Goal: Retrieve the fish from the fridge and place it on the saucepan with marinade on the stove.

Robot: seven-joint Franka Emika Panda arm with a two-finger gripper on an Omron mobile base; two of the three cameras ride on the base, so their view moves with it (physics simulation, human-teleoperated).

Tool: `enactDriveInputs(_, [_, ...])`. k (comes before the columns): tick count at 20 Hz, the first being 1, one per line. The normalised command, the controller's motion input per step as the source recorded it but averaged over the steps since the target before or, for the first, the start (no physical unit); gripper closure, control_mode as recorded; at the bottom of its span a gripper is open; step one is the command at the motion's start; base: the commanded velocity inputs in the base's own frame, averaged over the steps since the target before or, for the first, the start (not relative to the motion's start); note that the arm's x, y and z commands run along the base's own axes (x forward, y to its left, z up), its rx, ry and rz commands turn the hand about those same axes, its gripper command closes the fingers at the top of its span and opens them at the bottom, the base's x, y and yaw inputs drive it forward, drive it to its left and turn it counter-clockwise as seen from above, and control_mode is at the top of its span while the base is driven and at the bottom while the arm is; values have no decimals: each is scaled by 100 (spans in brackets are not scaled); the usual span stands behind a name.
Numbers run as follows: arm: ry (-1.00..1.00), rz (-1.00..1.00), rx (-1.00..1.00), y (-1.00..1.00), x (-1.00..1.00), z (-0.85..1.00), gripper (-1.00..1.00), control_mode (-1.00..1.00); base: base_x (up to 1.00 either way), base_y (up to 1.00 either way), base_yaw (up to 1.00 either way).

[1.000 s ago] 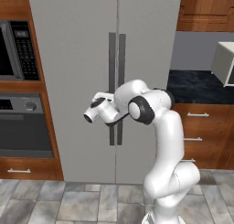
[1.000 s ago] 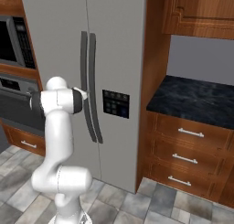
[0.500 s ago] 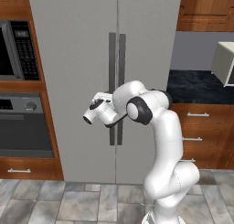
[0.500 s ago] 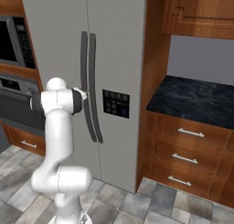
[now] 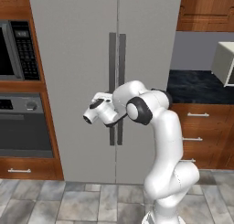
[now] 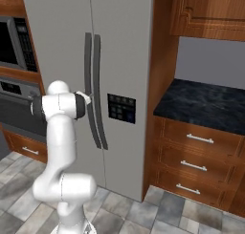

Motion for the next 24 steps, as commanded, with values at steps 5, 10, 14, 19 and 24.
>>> enactDriveInputs(5, [2, 0, 0, 0, -56, -7, 100, -100, 0, 0, 0])
enactDriveInputs(10, [0, 0, 0, 1, -82, -3, 100, -100, 0, 0, 0])
enactDriveInputs(14, [1, 0, 0, 14, -73, -13, 100, -100, 0, 0, 0])
enactDriveInputs(19, [11, 2, 1, 50, -67, -39, 100, -100, 0, 0, 0])
enactDriveInputs(24, [12, 9, 2, 88, -71, -67, 100, -100, 0, 0, 0])
